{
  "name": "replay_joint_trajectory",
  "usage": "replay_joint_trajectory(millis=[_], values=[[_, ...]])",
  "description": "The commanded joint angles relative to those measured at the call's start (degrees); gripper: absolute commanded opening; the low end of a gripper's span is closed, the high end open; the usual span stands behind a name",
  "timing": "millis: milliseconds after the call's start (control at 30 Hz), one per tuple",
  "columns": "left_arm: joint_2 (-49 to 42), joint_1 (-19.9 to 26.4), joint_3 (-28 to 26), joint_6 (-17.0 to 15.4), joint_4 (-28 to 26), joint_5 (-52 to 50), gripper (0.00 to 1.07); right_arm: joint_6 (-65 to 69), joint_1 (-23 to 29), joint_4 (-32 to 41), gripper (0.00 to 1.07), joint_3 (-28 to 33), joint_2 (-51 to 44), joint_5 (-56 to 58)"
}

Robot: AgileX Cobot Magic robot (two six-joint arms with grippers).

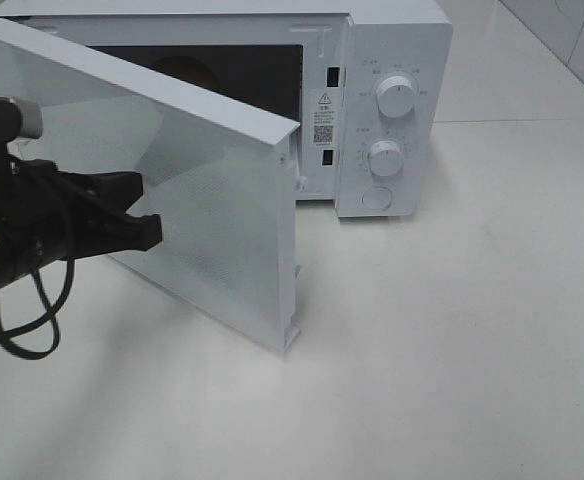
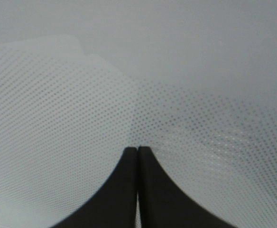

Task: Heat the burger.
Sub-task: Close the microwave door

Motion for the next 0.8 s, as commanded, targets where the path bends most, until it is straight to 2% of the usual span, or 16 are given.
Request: replay_joint_trajectory(millis=[33, 100, 300, 533, 800], values=[[0.86, -1.6, -2.69, 2.23, -3.15, 1.6, 0.0, -0.74, -0.34, 0.17, 0.74, 0.17, -1.43, -0.74], [3.09, -3.38, -6.59, 3.44, -5.1, 1.66, 0.0, -0.74, -0.34, 0.17, 0.74, 0.17, -1.43, -0.74], [5.9, -5.16, -11.12, 4.07, -8.42, 1.95, 0.0, -0.74, -0.34, 0.17, 0.74, 0.17, -1.43, -0.74], [10.14, -6.53, -18.11, 8.02, -14.27, 3.95, 0.0, -0.74, -0.34, 0.17, 0.74, 0.17, -1.43, -0.74], [13.98, -6.65, -23.72, 8.31, -15.76, 4.47, 0.0, -0.74, -0.34, 0.17, 0.74, 0.17, -1.43, -0.74]])
